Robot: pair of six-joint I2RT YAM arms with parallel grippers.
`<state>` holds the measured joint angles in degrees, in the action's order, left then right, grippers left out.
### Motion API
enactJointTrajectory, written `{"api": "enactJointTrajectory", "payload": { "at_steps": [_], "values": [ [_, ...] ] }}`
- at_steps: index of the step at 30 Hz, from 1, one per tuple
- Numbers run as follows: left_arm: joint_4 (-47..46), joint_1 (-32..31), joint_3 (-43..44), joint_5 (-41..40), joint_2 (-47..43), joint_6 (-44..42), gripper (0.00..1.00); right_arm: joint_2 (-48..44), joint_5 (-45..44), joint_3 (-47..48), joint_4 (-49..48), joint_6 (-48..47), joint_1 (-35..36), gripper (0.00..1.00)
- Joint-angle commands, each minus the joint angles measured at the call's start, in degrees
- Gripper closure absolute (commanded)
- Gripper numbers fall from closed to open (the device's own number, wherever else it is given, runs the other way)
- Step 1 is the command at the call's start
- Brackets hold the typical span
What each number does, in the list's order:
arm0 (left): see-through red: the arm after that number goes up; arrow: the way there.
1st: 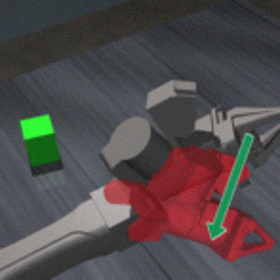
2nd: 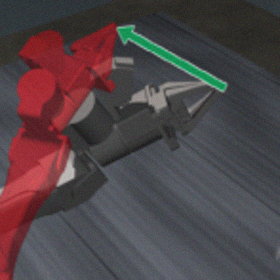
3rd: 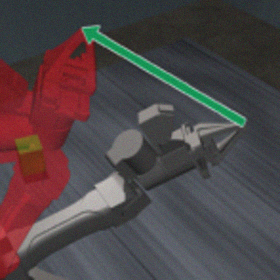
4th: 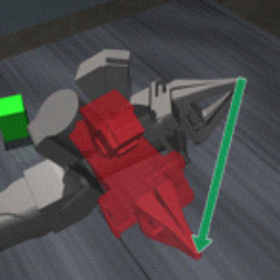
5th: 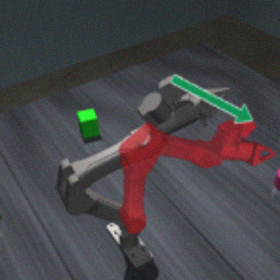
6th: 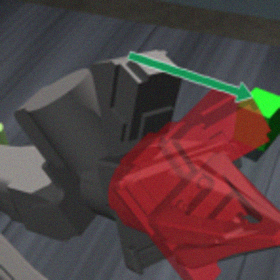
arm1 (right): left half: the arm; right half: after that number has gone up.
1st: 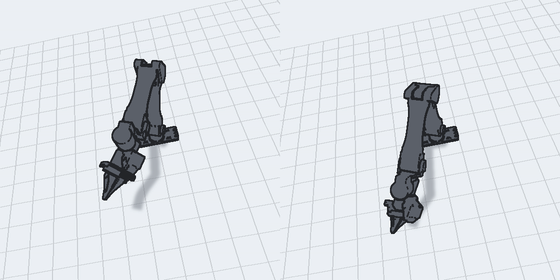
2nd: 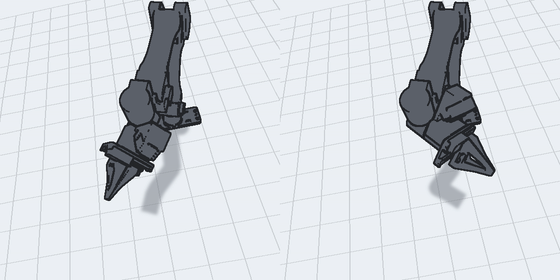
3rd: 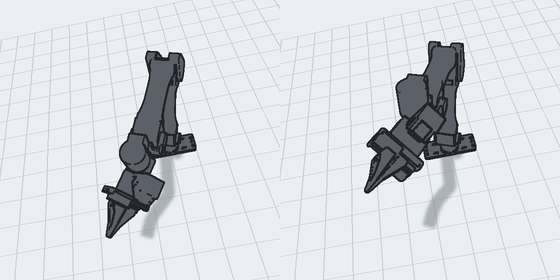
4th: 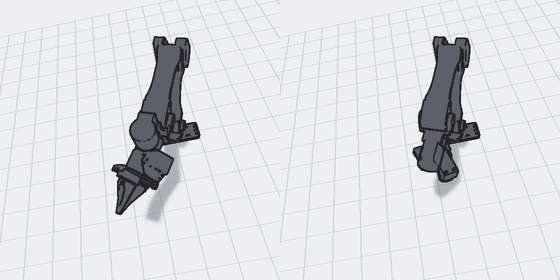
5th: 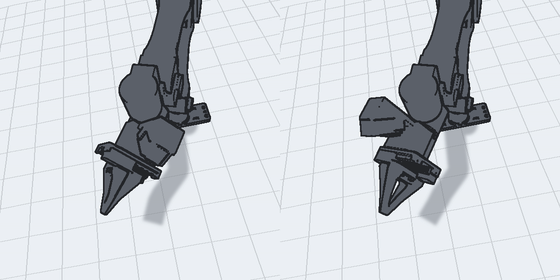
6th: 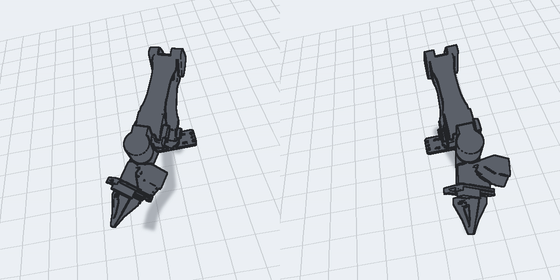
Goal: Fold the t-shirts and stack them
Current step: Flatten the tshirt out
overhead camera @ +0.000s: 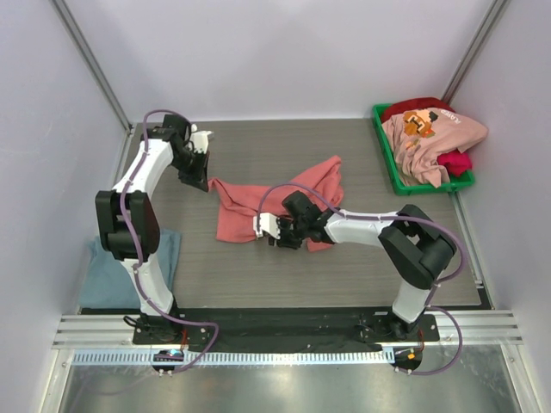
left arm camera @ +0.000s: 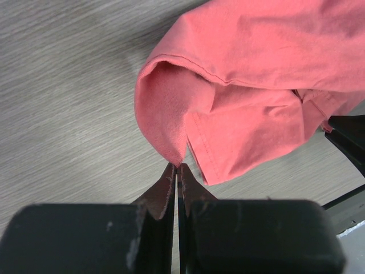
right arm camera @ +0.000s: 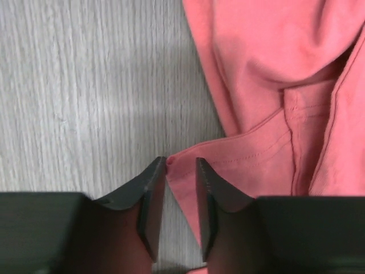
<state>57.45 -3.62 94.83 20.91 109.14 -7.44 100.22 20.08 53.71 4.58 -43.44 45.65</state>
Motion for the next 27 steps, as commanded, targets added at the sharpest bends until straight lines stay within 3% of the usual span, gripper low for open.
{"api": "enactJointTrajectory", "payload": {
  "at_steps": [1, 3, 7, 16, 23, 27],
  "values": [
    [-0.8, 0.2, 2.7, 1.3, 0.6, 0.8, 1.00, 2.9, -0.6, 3.4, 2.4, -1.6, 0.2, 0.68],
    [-0.7, 0.2, 2.8, 1.3, 0.7, 0.8, 1.00, 4.1, 0.0, 5.0, 5.1, -1.6, 0.2, 0.84],
    [-0.7, 0.3, 2.6, 1.4, 0.5, 0.6, 1.00, 4.1, 0.8, 6.3, 8.4, -1.4, 0.1, 0.99],
    [0.2, 0.3, 6.2, 0.9, -2.3, -0.3, 1.00, -10.4, -4.9, 14.1, 17.8, -0.8, -2.1, 0.99],
    [3.4, 0.3, 22.2, -0.5, -4.2, -3.4, 1.00, -18.1, -27.8, 23.6, 15.9, -2.0, -7.8, 0.99],
    [6.3, 0.2, 32.2, -1.4, -4.8, -4.2, 1.00, -17.4, -34.6, 31.7, 12.5, 0.8, -15.1, 0.99]
  ]
}}
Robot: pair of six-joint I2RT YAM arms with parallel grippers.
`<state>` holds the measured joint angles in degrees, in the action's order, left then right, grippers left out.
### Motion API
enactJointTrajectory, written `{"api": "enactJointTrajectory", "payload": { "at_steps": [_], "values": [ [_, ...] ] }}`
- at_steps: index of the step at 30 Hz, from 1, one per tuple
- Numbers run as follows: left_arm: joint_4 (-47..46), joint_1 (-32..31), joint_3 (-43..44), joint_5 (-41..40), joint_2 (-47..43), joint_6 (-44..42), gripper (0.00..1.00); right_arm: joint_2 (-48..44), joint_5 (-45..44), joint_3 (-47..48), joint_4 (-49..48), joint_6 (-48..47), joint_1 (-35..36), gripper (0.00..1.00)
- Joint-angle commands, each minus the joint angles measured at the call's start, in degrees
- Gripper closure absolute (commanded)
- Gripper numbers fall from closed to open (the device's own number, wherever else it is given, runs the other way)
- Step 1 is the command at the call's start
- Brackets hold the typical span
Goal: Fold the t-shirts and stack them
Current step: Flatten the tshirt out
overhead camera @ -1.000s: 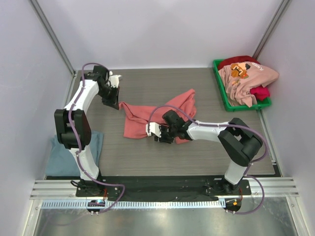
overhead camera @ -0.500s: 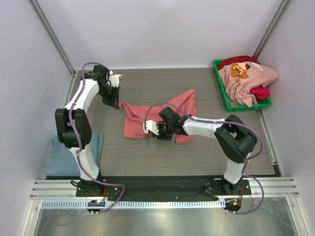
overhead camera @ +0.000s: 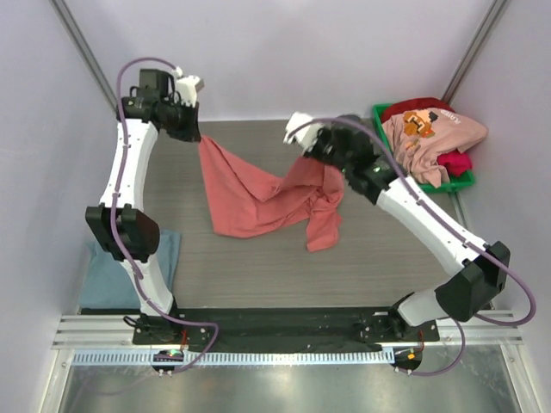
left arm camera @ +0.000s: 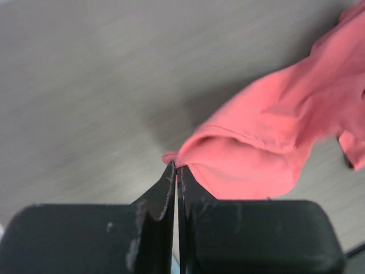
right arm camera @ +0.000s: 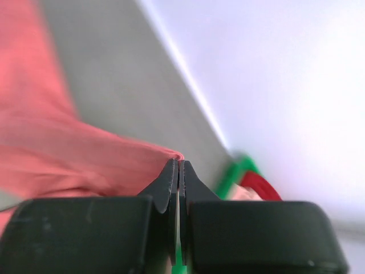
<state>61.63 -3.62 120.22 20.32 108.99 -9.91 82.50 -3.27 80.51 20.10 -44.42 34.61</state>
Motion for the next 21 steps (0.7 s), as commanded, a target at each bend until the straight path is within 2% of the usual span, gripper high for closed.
{"api": "enactJointTrajectory", "payload": {
  "at_steps": [1, 4, 9, 14, 21],
  "values": [
    [2.4, 0.2, 8.8, -1.1, -4.8, -1.8, 1.00, 0.2, -11.8, 8.4, -3.7, 2.2, -6.9, 0.99],
    [2.1, 0.2, 14.5, -2.6, -7.0, -1.8, 1.00, -1.2, -12.3, 12.8, -5.6, 1.3, -9.4, 0.99],
    [-3.7, 0.2, 12.1, -5.1, -15.2, -1.4, 1.00, -6.2, -12.4, 16.0, -6.8, -4.9, -9.9, 0.99],
    [-4.8, 0.2, 11.3, -6.3, -22.7, -1.8, 1.00, -8.6, -16.3, 22.2, -6.8, -4.2, -10.0, 0.99],
    [-5.2, 0.2, 12.8, -7.0, -29.4, -3.9, 1.00, -12.1, -15.0, 31.9, -5.3, -5.8, -9.9, 0.99]
  ]
}}
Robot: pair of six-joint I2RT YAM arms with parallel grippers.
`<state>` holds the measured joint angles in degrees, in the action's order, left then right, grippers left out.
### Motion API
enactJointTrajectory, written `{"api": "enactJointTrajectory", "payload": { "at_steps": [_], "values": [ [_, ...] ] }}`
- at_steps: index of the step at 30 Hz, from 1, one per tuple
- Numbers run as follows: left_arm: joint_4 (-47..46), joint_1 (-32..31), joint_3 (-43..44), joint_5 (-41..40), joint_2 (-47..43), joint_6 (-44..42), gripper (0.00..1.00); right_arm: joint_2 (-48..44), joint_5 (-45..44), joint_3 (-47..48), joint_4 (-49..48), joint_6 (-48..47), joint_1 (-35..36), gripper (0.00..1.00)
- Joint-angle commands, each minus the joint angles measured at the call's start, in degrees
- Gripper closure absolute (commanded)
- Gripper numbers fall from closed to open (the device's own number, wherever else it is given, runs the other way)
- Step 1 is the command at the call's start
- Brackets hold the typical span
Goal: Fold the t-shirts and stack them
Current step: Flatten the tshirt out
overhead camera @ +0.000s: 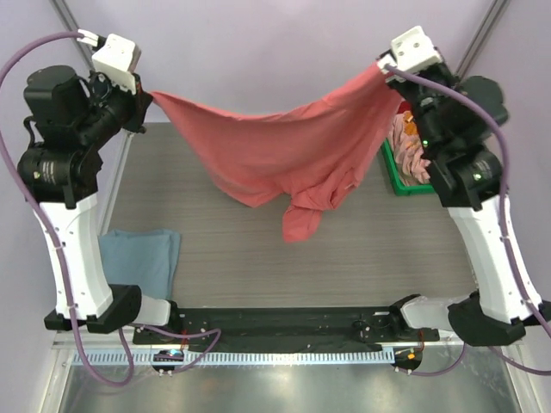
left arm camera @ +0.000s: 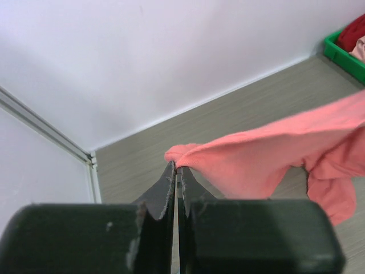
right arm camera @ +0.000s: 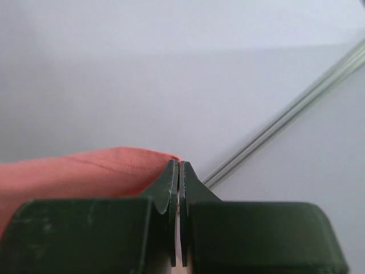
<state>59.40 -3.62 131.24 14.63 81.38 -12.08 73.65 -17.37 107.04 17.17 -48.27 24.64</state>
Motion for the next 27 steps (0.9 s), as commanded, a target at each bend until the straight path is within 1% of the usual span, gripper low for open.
{"api": "enactJointTrajectory", "payload": {
  "at_steps": [1, 8, 11, 14, 15, 18, 20, 23, 24, 26, 27],
  "values": [
    [-3.1, 0.2, 1.8, -1.4, -2.6, -1.9, 1.00, -4.5, 0.0, 7.2, -1.9, -3.1, 0.1, 0.99],
    [-4.1, 0.2, 1.4, -1.2, -9.7, -1.9, 1.00, -11.6, 7.9, 9.9, 2.4, -7.4, 0.0, 0.99],
    [-5.3, 0.2, 2.4, -2.1, -11.9, -2.2, 1.00, -13.3, 9.8, 11.0, 3.6, -6.8, -0.9, 0.99],
    [-7.6, 0.2, 4.6, -3.7, -12.3, -3.2, 1.00, -12.6, 12.7, 16.0, 4.1, -6.7, -1.6, 0.99],
    [-8.4, 0.2, 5.3, -4.2, -12.2, -3.4, 1.00, -11.1, 13.4, 19.4, 4.1, -8.1, -1.7, 0.99],
    [-10.5, 0.2, 7.8, -6.1, -10.2, -5.4, 1.00, -6.1, 14.0, 25.8, 3.4, -11.9, -1.6, 0.99],
    [-11.1, 0.2, 8.3, -7.2, -7.7, -6.9, 1.00, -3.7, 13.8, 26.6, 3.2, -14.2, -1.6, 0.99],
    [-10.4, 0.2, 7.3, -7.1, -4.6, -9.0, 1.00, -1.8, 14.3, 22.3, 0.9, -15.1, -1.6, 0.99],
    [-10.3, 0.2, 5.4, -6.6, -3.9, -9.7, 1.00, -1.5, 14.1, 17.4, -0.2, -15.2, -1.6, 0.99],
    [-10.2, 0.2, 2.5, -6.2, -2.6, -10.5, 1.00, -1.4, 14.1, 11.5, -3.5, -16.0, -1.7, 0.99],
    [-10.2, 0.2, -1.1, -6.1, -2.2, -10.9, 1.00, -1.5, 14.0, 4.7, -5.3, -16.2, -1.8, 0.99]
  ]
}}
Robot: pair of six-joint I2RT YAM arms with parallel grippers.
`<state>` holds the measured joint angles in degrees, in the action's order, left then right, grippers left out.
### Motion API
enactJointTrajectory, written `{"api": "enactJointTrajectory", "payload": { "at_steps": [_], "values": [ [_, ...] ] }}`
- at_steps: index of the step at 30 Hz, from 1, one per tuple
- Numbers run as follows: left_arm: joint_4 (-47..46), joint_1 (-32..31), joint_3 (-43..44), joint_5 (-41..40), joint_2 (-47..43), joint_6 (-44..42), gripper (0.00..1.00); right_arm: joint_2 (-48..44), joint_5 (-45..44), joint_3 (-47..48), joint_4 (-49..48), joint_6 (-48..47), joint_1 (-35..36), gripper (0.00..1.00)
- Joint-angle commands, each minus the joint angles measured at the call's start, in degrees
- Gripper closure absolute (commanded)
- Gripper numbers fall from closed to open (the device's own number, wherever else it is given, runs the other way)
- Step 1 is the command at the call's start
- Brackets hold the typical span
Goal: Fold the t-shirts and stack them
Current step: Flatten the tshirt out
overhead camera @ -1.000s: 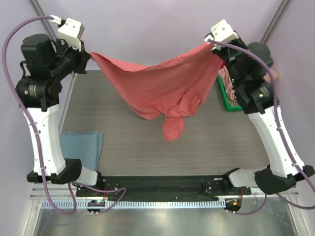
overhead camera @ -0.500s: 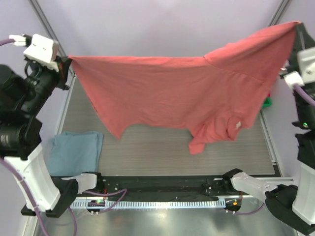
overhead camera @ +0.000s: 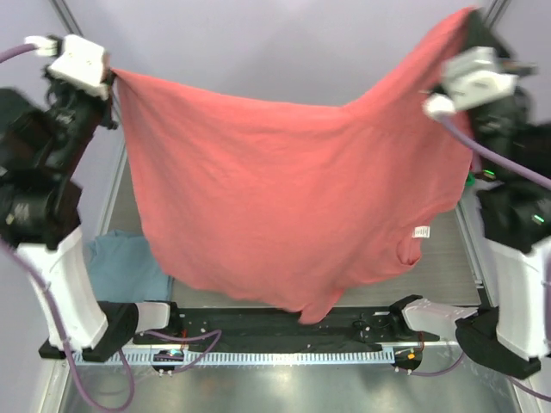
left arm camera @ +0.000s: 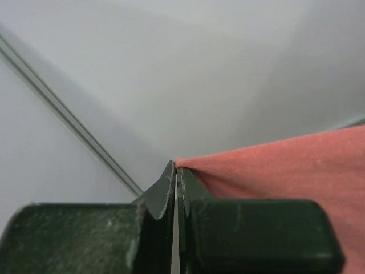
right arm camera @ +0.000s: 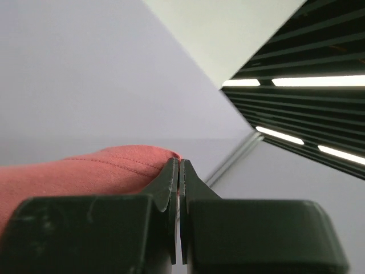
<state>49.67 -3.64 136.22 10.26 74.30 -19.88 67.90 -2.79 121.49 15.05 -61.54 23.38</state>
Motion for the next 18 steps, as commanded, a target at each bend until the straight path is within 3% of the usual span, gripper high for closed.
{"api": "enactJointTrajectory", "payload": {
  "at_steps": [1, 6, 10, 14, 18],
  "values": [
    [-0.5, 0.2, -8.0, -1.6, 5.2, -4.2, 1.00, 4.3, -0.5, -13.0, -5.1, -2.6, -0.6, 0.99],
    [-1.6, 0.2, -20.5, -0.8, 10.1, -8.0, 1.00, 8.3, 2.0, -29.1, -12.3, 2.6, -4.7, 0.99],
    [-3.4, 0.0, -28.6, 1.5, 16.0, -8.5, 1.00, 15.3, 5.8, -36.0, -16.7, 3.6, -9.1, 0.99],
    [-6.5, -1.1, -31.8, 1.7, 25.2, -7.7, 1.00, 27.1, 5.2, -36.3, -20.9, 4.1, -12.1, 0.99],
    [-7.5, -1.6, -25.9, 1.1, 37.5, -6.6, 1.00, 41.5, 3.8, -27.0, -21.6, 5.1, -14.6, 0.99]
  ]
}}
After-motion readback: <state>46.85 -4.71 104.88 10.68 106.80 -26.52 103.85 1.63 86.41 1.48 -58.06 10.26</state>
